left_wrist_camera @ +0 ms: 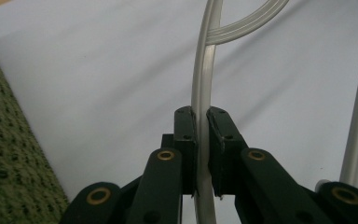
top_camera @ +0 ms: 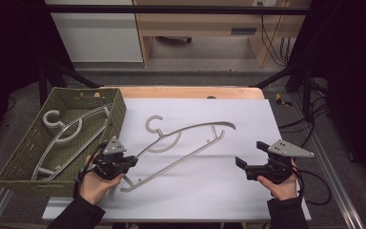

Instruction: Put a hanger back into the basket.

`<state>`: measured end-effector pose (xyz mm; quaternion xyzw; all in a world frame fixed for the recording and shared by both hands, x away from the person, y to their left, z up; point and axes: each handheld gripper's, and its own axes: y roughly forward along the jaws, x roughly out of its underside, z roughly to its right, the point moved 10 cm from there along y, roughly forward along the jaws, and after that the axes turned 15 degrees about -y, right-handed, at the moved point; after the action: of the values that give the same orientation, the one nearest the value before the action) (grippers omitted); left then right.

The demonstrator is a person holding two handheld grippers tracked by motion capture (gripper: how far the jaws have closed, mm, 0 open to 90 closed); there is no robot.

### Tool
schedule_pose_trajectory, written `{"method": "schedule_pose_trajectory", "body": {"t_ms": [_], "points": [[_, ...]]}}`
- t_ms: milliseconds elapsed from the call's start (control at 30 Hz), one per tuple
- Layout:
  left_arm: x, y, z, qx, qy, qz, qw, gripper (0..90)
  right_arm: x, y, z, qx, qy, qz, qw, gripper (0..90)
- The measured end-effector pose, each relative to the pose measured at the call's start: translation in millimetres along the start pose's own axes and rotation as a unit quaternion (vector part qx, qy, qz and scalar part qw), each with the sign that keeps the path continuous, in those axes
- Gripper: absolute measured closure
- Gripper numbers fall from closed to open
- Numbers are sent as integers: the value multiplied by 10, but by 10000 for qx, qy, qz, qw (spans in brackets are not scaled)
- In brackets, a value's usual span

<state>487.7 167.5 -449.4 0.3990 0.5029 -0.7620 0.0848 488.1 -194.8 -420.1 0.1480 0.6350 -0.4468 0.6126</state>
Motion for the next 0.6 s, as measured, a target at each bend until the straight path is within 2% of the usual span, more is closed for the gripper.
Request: {"method": "schedule_pose_trajectory", "body": {"t_ms": [433,600], "points": [[-201,-361,-152,-111,-137,508,9986,825,3,-2,9,16,7,-4,10000,25],[-243,-458,-196,-131,-161,622,9979,825,3,-2,11,21,6,-6,10000,25]]}}
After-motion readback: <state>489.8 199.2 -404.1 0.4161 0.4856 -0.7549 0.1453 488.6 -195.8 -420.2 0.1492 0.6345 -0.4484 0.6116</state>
